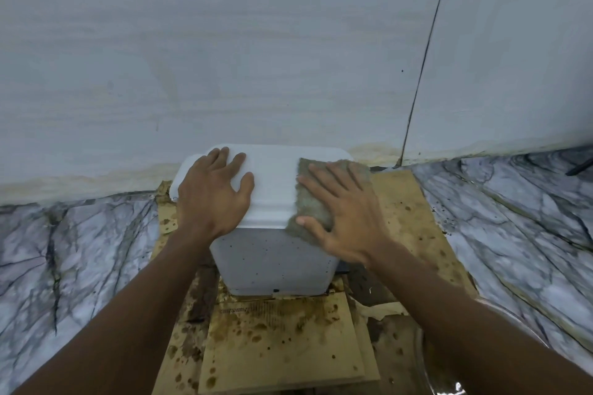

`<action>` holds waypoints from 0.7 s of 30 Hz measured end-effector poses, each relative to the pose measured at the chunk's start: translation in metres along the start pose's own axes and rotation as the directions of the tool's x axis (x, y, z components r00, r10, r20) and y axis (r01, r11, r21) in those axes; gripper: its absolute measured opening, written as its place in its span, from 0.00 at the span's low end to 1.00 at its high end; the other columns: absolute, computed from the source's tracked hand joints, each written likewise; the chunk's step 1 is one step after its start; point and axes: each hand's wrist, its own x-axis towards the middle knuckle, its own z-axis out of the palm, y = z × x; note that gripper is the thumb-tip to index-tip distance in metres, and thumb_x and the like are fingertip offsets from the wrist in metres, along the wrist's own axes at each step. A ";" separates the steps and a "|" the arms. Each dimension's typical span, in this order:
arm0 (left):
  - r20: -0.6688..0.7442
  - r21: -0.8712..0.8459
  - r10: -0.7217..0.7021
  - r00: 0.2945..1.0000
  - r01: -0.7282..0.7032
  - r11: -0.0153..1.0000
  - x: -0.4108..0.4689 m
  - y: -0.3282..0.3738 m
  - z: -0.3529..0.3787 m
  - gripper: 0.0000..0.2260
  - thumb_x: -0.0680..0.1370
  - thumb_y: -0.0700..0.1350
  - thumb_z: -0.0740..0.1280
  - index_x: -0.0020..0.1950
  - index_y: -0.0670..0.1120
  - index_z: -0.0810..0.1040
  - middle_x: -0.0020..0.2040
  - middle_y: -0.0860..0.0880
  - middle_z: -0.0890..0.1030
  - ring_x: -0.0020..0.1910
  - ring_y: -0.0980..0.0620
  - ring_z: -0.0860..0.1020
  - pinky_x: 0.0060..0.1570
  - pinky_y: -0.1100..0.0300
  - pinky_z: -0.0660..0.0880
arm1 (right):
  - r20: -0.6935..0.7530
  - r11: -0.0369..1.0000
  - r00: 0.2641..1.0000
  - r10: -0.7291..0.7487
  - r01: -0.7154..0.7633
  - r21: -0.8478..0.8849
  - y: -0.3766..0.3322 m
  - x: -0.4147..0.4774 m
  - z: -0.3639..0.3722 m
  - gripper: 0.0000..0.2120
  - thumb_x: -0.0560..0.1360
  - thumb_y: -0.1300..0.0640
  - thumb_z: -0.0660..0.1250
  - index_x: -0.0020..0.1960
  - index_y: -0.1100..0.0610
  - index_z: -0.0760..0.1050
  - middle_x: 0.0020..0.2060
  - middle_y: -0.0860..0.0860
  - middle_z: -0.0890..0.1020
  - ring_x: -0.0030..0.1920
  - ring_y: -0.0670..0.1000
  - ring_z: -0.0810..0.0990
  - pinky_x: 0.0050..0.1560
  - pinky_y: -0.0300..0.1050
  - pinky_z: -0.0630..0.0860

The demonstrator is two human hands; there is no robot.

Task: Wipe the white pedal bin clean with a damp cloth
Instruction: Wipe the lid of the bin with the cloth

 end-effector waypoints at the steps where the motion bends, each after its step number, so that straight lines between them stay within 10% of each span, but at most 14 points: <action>1: -0.005 -0.005 0.000 1.000 0.000 1.000 0.000 -0.001 0.000 0.28 0.80 0.62 0.51 0.76 0.54 0.70 0.78 0.48 0.67 0.78 0.48 0.61 0.76 0.46 0.59 | 0.010 0.998 1.000 -0.029 0.029 -0.055 -0.011 0.003 0.003 0.33 0.80 0.33 0.50 0.80 0.48 0.61 0.79 0.50 0.63 0.80 0.55 0.58 0.79 0.62 0.52; 15: -0.002 -0.025 0.006 1.000 -0.006 1.000 0.001 0.000 -0.001 0.27 0.80 0.63 0.52 0.76 0.55 0.70 0.78 0.48 0.66 0.79 0.49 0.60 0.76 0.47 0.57 | -0.007 0.955 0.999 -0.038 0.038 0.294 0.064 -0.020 -0.008 0.35 0.78 0.38 0.62 0.79 0.54 0.63 0.80 0.50 0.60 0.82 0.51 0.51 0.79 0.61 0.58; 21: -0.004 0.004 -0.005 1.000 0.005 1.000 0.000 0.002 -0.002 0.23 0.83 0.59 0.56 0.77 0.54 0.69 0.79 0.48 0.65 0.79 0.48 0.60 0.75 0.47 0.58 | -0.037 0.999 0.999 0.032 -0.032 -0.013 0.015 -0.009 0.000 0.32 0.81 0.37 0.52 0.78 0.54 0.64 0.78 0.55 0.65 0.80 0.56 0.57 0.77 0.66 0.57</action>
